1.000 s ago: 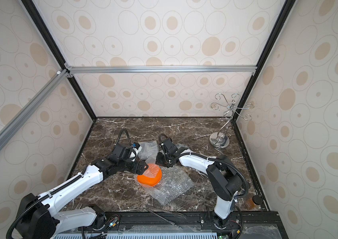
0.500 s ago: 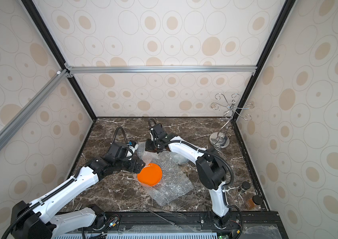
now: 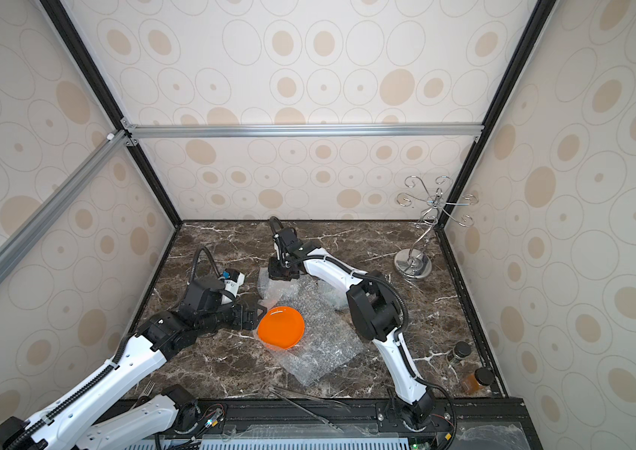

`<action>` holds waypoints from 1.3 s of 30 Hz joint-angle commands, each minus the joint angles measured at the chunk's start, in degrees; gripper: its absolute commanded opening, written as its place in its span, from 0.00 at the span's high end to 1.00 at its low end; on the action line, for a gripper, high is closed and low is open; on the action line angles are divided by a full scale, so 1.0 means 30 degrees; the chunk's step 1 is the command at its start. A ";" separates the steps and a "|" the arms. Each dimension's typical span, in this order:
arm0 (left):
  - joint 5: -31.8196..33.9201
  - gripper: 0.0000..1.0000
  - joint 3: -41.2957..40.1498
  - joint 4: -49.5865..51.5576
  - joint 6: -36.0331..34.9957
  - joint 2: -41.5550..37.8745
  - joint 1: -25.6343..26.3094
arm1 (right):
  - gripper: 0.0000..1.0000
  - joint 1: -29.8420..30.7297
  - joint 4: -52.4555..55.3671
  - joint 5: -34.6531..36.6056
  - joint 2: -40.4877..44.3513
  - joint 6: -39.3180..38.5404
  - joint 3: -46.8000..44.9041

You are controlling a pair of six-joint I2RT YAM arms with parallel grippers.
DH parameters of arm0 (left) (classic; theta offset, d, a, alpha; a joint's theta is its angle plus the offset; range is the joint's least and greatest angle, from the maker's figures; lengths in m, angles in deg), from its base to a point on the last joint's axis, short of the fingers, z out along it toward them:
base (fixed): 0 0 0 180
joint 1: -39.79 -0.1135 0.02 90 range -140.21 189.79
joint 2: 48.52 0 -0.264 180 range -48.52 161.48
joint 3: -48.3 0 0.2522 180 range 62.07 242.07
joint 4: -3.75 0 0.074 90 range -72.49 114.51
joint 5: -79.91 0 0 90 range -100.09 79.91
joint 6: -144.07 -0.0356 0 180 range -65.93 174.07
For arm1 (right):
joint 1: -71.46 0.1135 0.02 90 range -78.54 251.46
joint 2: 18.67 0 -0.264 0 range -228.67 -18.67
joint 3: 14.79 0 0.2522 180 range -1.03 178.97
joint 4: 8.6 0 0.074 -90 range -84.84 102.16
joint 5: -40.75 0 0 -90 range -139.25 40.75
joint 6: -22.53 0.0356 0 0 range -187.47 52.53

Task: Unpack dinner plates from bubble wrap
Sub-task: Unwrap the bubble wrap at the center of the board.

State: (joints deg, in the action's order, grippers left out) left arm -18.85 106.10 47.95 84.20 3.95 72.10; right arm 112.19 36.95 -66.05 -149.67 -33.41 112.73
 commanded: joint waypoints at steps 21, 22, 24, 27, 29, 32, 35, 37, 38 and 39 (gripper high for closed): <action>-0.2398 0.08 -0.0910 -0.5722 0.3134 0.2572 0.2352 | 0.49 -0.1868 0.2806 -0.1145 0.5213 -0.3168 0.1144; -0.2245 0.08 -0.0830 -0.5724 0.2876 0.2835 0.2344 | 0.49 -0.1923 0.2889 -0.1111 0.5851 -0.3278 0.0811; -0.1944 0.08 -0.0599 -0.5584 0.2424 0.3339 0.2353 | 0.49 -0.2004 0.3075 -0.1040 0.6855 -0.3411 -0.0010; -0.1479 0.08 -0.0359 -0.5659 0.1820 0.4095 0.2216 | 0.49 -0.2026 0.3153 -0.0860 0.8624 -0.3392 -0.2240; -0.1492 0.08 -0.0248 -0.5779 0.1470 0.4673 0.1870 | 0.49 -0.2056 0.2763 -0.0850 0.9988 -0.3230 -0.4377; -0.1703 0.08 0.0006 -0.5860 0.0990 0.5382 0.1095 | 0.49 -0.2033 0.1774 -0.0806 1.1986 -0.2868 -0.7984; -0.1996 0.08 0.0238 -0.5915 0.0559 0.5816 0.0176 | 0.49 -0.2034 0.0907 -0.0587 1.3898 -0.2479 -1.1339; -0.2318 0.08 0.0293 -0.5986 0.0335 0.6128 -0.0493 | 0.49 -0.2034 0.0401 -0.0684 1.4873 -0.2266 -1.3250; -0.2383 0.09 0.0341 -0.5992 0.0166 0.6333 -0.0829 | 0.49 -0.2034 0.0239 -0.0746 1.5303 -0.2152 -1.4098; -0.2478 0.09 0.0354 -0.5985 0.0067 0.6550 -0.1063 | 0.49 -0.2016 0.0129 -0.0862 1.5580 -0.2104 -1.4775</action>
State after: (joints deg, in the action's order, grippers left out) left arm -25.43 104.68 31.16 87.09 22.51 70.82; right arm 106.12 39.66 -68.63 -106.33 -40.88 72.05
